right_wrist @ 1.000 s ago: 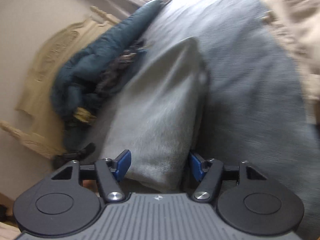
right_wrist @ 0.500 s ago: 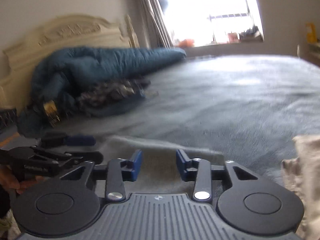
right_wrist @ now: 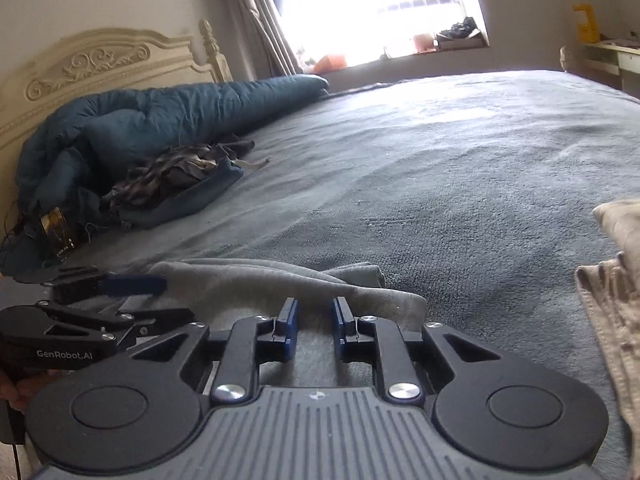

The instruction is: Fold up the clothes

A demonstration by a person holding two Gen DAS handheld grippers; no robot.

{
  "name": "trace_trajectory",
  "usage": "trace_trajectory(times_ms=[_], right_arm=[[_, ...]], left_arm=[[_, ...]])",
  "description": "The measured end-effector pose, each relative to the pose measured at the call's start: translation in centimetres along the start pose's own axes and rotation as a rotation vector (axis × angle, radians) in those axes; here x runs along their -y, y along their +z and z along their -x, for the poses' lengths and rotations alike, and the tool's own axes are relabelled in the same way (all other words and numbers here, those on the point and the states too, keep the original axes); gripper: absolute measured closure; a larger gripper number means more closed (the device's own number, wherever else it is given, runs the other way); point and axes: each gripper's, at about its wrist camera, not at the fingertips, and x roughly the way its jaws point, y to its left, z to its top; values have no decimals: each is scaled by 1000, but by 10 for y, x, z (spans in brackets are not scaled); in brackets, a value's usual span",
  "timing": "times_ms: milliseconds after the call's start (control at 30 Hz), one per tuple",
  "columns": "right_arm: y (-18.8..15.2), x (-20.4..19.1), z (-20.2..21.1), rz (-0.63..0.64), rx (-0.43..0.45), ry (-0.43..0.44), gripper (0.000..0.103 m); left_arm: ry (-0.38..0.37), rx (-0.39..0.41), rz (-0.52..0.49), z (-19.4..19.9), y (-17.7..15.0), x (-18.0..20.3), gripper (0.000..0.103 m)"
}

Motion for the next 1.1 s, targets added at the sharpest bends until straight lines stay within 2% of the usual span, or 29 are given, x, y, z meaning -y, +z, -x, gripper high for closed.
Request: trace_trajectory(times_ms=[100,167,300,433,500,567,667,733,800,900,1000,1100], right_arm=[[10,-12,15,47,15,-5,82],[14,-18,15,86,25,-54,82],[10,-3,-13,49,-54,-107,84],[21,-14,3,60,-33,-153,80],[28,-35,19,123,1,-129,80],[34,-56,25,170,6,-70,80],[35,-83,12,230,-36,5,80],[29,-87,-15,235,-115,-7,81],[21,-85,-43,245,-191,-45,87],[23,-92,-42,247,-198,-69,87],[35,-115,-25,286,-151,-14,84],[40,-129,-34,296,-172,45,84]], left_arm=[[3,17,3,22,2,7,37],[0,11,17,33,-2,10,37],[15,-17,31,45,-22,19,37],[38,-3,59,63,-39,18,37],[15,9,102,74,-47,14,37],[16,8,121,80,-56,13,37],[14,9,162,84,-71,12,37],[5,14,201,84,-77,7,37],[-6,17,231,85,-81,2,36],[-20,20,251,87,-83,-2,36],[-30,26,264,86,-86,-5,35],[-32,30,276,86,-87,-6,35]])
